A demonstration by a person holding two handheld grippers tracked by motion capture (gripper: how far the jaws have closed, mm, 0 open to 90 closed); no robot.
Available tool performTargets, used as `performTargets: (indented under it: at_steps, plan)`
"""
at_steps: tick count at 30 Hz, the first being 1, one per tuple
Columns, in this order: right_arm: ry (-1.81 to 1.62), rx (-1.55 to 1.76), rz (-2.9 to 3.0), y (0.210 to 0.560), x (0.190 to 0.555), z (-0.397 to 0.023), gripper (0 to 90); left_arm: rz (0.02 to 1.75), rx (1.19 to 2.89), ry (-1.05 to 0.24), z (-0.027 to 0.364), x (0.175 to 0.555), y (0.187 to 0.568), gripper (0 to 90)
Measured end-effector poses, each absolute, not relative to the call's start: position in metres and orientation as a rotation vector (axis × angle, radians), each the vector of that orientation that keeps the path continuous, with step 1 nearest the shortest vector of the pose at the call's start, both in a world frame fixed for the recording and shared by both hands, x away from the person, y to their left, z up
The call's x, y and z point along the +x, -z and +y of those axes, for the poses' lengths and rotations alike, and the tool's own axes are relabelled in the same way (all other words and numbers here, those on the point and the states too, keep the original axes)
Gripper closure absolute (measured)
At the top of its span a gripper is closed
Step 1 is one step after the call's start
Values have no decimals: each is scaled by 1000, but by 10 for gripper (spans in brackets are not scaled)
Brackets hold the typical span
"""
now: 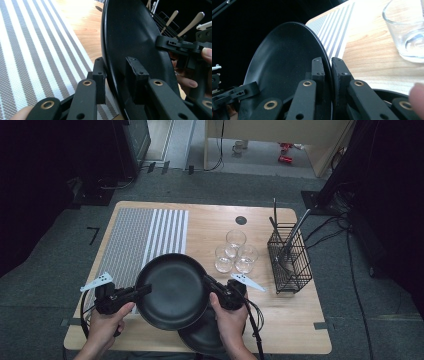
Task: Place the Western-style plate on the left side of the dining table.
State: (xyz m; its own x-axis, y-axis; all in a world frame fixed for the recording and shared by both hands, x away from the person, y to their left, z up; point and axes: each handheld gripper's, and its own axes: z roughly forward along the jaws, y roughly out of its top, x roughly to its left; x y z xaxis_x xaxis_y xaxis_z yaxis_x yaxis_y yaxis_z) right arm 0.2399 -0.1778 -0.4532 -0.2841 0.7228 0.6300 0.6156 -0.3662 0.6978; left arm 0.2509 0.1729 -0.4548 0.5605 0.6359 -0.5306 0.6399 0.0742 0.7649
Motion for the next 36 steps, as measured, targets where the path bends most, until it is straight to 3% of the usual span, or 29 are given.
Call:
performTargets:
  at_steps: [36]
  plan:
    - [-1742,1846,1777,455,297,-135,825,1176,1541,-36,212,291,459,713]
